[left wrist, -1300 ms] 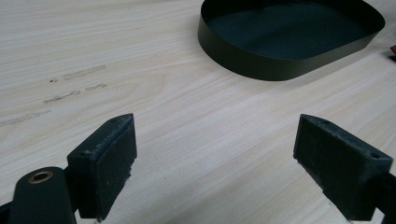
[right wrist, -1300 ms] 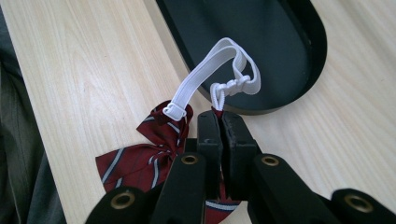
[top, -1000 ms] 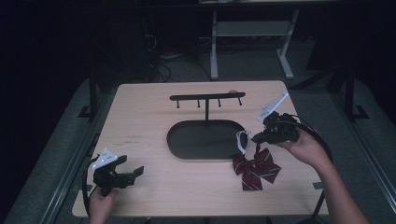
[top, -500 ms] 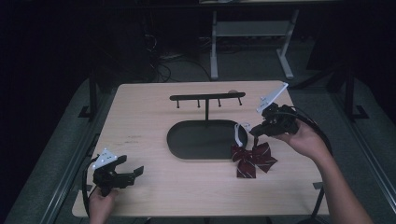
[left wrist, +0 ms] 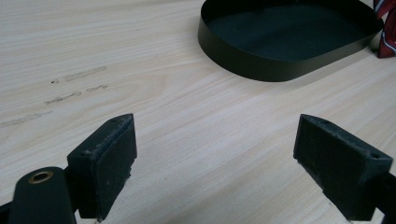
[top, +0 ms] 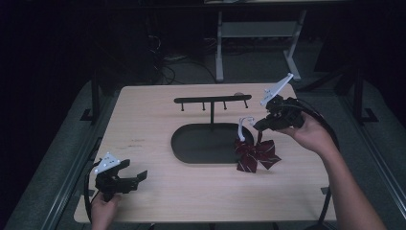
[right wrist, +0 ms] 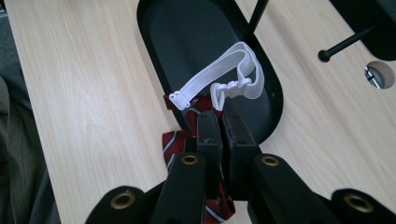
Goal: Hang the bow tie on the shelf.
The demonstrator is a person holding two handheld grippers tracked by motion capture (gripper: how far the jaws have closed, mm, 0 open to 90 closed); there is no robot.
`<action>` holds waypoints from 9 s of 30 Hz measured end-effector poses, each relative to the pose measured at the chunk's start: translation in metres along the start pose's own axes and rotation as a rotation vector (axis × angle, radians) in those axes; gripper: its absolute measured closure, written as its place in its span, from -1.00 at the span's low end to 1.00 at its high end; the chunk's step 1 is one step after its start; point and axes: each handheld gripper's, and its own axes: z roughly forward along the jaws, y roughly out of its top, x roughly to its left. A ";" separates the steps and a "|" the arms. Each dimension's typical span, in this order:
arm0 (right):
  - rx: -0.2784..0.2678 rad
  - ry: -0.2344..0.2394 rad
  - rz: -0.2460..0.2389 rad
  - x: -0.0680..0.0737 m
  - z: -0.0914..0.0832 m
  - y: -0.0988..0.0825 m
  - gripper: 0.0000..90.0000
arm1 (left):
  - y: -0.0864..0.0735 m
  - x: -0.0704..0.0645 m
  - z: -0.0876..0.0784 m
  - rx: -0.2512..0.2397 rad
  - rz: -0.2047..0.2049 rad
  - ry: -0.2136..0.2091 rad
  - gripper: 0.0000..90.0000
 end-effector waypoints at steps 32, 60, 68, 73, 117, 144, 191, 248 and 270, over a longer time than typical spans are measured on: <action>0.021 -0.022 0.094 -0.042 -0.003 0.030 0.92 | 0.000 -0.001 0.000 0.006 0.003 -0.004 -0.71; 0.058 -0.040 0.198 -0.075 0.020 0.021 0.92 | 0.000 -0.002 0.001 0.006 -0.002 -0.010 -0.71; 0.058 -0.044 0.218 -0.079 0.025 0.017 0.91 | 0.000 -0.001 0.001 0.006 -0.003 -0.010 -0.71; 0.067 -0.042 0.228 -0.081 0.029 0.015 0.91 | 0.000 -0.002 0.001 0.001 -0.006 -0.011 -0.71; 0.059 0.021 0.239 -0.081 0.043 -0.002 0.67 | 0.002 -0.002 0.003 0.007 0.000 -0.010 -0.71; 0.036 0.036 0.281 -0.077 0.050 -0.017 0.27 | 0.001 -0.003 0.000 0.008 0.005 -0.014 -0.71; 0.022 0.054 0.287 -0.065 0.051 -0.041 0.12 | 0.001 -0.003 0.001 0.007 0.004 -0.014 -0.71; 0.029 0.100 0.311 -0.042 0.067 -0.092 0.07 | 0.001 -0.004 0.002 0.008 0.012 -0.015 -0.71; 0.038 0.113 0.305 -0.028 0.072 -0.107 0.06 | 0.001 -0.005 0.002 0.012 0.014 -0.014 -0.71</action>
